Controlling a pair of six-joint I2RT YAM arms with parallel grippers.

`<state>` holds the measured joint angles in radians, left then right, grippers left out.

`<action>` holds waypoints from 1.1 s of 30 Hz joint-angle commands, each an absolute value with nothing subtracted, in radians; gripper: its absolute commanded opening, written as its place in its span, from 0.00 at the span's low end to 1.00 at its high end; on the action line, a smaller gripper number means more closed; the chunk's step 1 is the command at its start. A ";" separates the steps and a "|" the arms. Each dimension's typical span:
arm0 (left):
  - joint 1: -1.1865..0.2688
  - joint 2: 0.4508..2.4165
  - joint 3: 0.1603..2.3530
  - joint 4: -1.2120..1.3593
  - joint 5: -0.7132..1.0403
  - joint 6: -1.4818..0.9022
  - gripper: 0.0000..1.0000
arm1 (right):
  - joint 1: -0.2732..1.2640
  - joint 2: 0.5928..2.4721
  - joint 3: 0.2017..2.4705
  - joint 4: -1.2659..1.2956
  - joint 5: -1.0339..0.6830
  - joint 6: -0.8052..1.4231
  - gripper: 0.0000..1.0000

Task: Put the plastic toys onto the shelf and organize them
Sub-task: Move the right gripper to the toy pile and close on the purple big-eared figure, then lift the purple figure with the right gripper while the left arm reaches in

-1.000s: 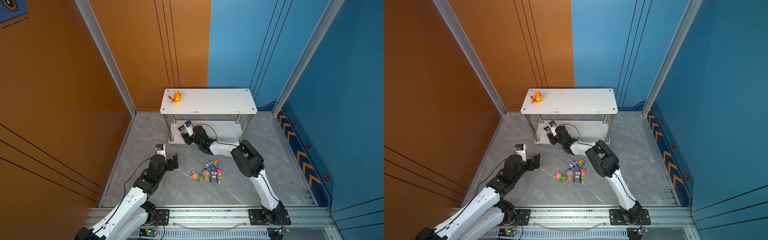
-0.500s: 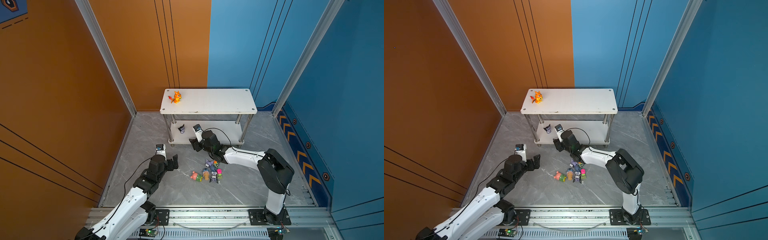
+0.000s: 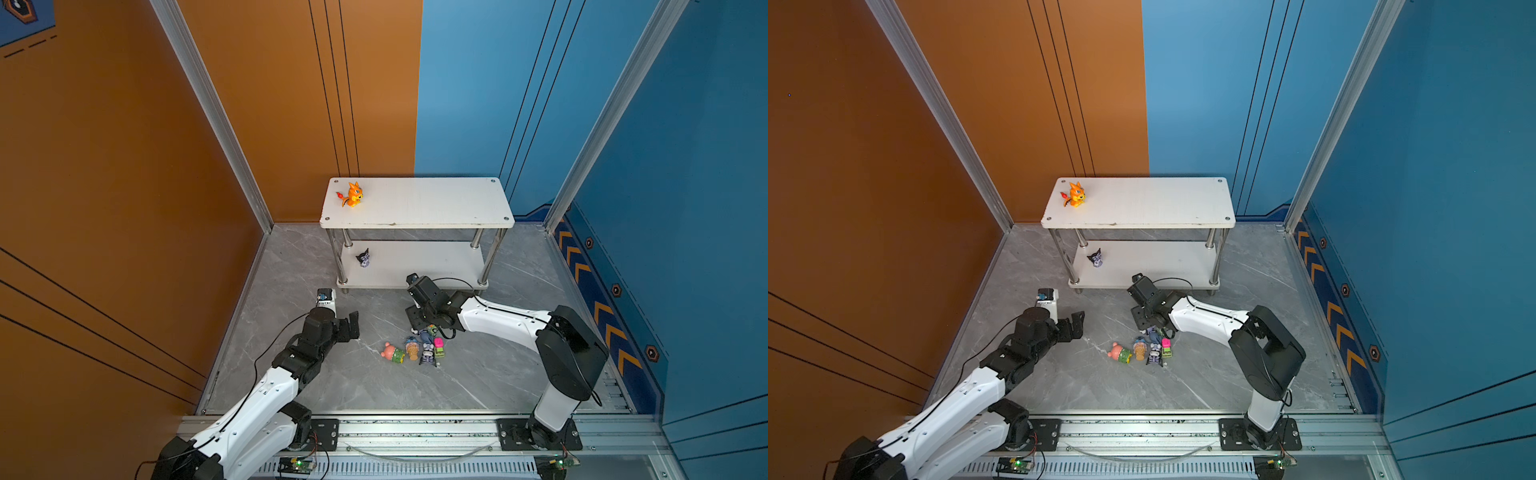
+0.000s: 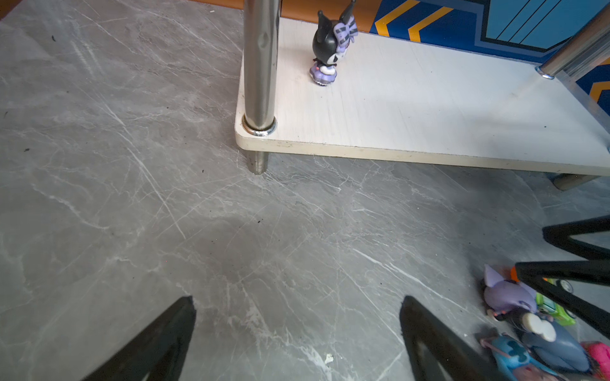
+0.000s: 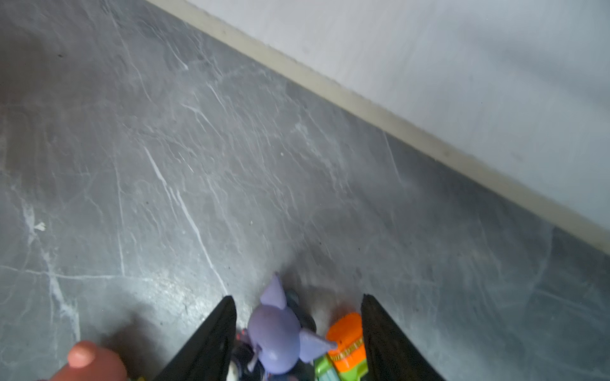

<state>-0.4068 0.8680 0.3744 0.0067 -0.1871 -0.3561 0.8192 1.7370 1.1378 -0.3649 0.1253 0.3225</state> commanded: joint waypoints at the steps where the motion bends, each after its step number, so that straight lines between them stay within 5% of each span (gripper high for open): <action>1: -0.414 0.879 0.403 0.026 -0.161 -0.337 0.98 | 0.826 1.700 1.119 -0.454 0.089 0.406 0.62; 20: -0.466 0.928 0.417 0.058 -0.184 -0.336 0.98 | 0.942 1.657 1.050 -0.502 0.178 0.367 0.62; 33: -0.482 0.925 0.425 0.050 -0.200 -0.328 0.98 | 0.856 1.704 1.150 -0.520 0.131 0.390 0.63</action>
<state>-0.4736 0.9298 0.3996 0.0463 -0.1818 -0.3439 0.8738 1.6722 1.1065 -0.4885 0.1352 0.3832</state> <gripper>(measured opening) 0.979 0.627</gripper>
